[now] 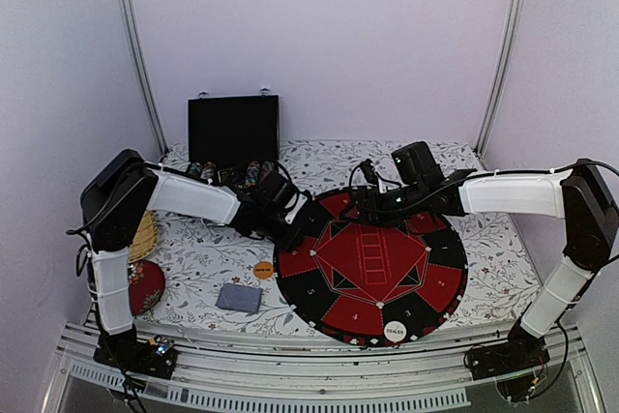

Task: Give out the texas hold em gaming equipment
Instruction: Place the small blind button at position 7.

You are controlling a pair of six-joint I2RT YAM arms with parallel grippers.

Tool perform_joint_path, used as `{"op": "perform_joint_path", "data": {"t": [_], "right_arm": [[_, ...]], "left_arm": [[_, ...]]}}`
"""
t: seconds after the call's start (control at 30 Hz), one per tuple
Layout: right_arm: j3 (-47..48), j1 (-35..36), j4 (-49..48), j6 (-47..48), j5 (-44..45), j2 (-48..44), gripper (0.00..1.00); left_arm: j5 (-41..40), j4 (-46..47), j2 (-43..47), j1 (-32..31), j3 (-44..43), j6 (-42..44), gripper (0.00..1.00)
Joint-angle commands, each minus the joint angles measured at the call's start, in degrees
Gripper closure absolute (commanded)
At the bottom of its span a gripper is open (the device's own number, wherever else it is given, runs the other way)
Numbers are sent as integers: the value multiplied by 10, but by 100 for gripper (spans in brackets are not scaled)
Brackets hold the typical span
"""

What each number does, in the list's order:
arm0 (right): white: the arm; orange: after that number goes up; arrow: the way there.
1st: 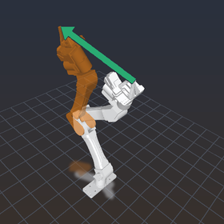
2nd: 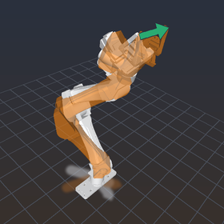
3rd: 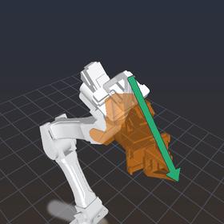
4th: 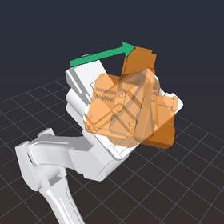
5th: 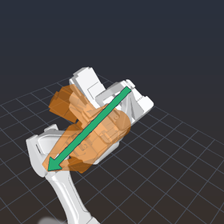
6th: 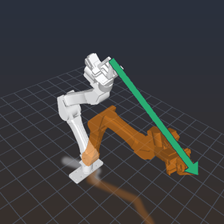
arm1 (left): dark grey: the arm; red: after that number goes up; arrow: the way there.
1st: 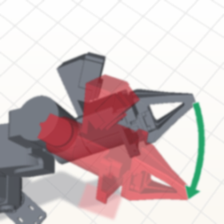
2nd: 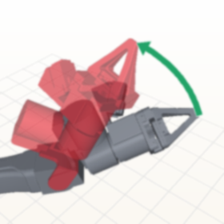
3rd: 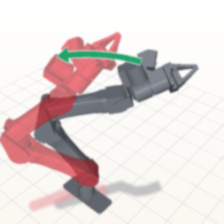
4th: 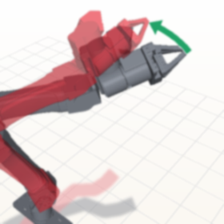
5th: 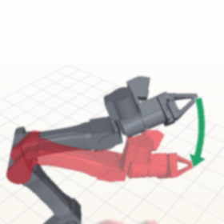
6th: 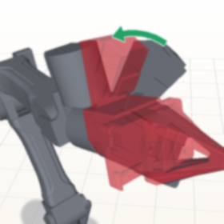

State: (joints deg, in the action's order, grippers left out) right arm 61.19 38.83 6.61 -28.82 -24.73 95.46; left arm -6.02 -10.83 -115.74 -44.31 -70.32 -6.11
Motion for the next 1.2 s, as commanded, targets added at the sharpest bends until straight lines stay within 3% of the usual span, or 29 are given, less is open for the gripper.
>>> {"op": "perform_joint_path", "data": {"t": [0.0, 0.27, 0.73, 1.0, 1.17], "right_arm": [[6, -2, -4, 7, -3, 9, 36], [14, -1, 1, 10, -4, 16, 36], [10, -2, 2, 10, -6, 15, 36], [12, -2, -2, 9, -7, 15, 34], [13, -1, -1, 9, -8, 15, 33]], "left_arm": [[-56, -7, 0, 25, 12, -17, 54], [-76, 5, -7, 34, -1, -23, 54], [-42, 16, -44, 36, -45, 1, 50], [-2, 26, -36, 36, -37, 2, 39], [2, 25, -31, 36, -36, 2, 26]]}}
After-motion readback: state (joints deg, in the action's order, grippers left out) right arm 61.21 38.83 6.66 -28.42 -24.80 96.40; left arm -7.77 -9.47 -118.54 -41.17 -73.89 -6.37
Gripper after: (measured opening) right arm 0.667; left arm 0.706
